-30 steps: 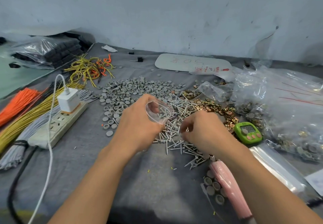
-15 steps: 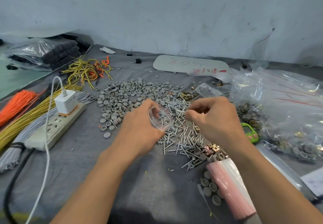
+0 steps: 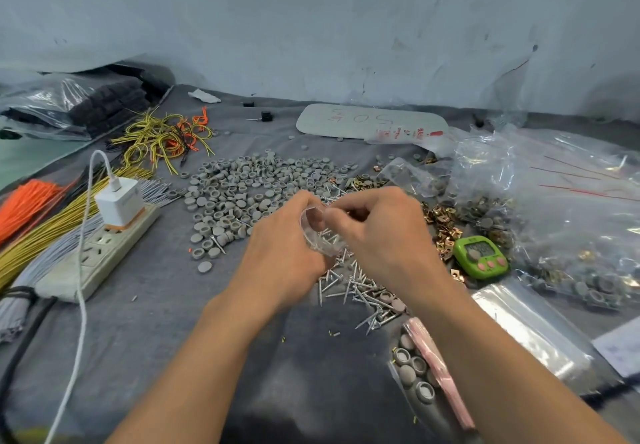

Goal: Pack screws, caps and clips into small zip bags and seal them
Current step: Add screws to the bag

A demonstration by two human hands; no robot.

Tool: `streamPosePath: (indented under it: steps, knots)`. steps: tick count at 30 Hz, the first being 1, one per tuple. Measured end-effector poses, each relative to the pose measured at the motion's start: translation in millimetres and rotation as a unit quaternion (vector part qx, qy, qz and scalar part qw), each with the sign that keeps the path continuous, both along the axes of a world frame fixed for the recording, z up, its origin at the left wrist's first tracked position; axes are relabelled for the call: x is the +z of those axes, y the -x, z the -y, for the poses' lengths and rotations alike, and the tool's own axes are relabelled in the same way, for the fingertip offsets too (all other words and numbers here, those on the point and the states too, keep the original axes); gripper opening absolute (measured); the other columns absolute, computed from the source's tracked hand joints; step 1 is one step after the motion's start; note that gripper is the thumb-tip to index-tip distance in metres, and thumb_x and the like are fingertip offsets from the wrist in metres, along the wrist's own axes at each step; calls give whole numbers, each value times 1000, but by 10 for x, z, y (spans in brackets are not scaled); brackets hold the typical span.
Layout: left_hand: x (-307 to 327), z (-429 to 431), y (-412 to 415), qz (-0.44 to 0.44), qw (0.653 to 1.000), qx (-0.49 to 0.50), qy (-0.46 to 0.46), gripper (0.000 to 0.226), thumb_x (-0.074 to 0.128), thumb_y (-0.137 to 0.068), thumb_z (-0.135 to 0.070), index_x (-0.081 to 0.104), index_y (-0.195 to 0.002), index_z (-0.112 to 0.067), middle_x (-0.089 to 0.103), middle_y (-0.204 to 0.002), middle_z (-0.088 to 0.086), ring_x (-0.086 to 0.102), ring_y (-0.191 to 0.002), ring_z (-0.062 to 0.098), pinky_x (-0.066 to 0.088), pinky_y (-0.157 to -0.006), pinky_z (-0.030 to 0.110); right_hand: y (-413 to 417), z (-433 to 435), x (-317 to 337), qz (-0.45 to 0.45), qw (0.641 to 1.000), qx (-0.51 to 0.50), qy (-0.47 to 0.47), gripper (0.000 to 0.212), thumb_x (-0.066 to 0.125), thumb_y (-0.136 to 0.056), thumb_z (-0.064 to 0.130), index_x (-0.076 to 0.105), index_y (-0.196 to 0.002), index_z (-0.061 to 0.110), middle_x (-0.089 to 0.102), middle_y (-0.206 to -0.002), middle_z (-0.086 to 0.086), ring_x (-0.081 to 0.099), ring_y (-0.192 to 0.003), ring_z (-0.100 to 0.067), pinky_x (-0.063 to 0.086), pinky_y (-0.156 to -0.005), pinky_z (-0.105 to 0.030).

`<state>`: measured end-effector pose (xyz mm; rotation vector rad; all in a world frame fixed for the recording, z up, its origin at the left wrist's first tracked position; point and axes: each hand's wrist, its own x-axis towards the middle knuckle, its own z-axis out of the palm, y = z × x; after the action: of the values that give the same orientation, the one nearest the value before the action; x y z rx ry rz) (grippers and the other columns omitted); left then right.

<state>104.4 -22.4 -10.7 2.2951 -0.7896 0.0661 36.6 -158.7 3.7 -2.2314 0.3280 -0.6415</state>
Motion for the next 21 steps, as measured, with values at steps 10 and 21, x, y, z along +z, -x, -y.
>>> streamPosePath:
  steps: [10, 21]
  knots:
    - [25, -6, 60, 2, 1000, -4, 15, 40, 83, -76, -36, 48, -95, -38, 61, -92, -23, 52, -79, -12, 33, -67, -4, 377, 741, -122, -270, 952, -40, 138, 19, 70, -93, 18, 80, -94, 34, 73, -84, 17, 64, -60, 5, 46, -51, -10]
    - [-52, 259, 154, 5, 1000, -10, -17, 45, 84, -76, -38, 47, -100, -40, 63, -97, -20, 53, -80, -8, 30, -58, 9, 538, 747, -236, -320, 929, 18, 184, 8, 74, -90, 22, 75, -84, 27, 72, -84, 12, 60, -75, -1, 44, -59, -18]
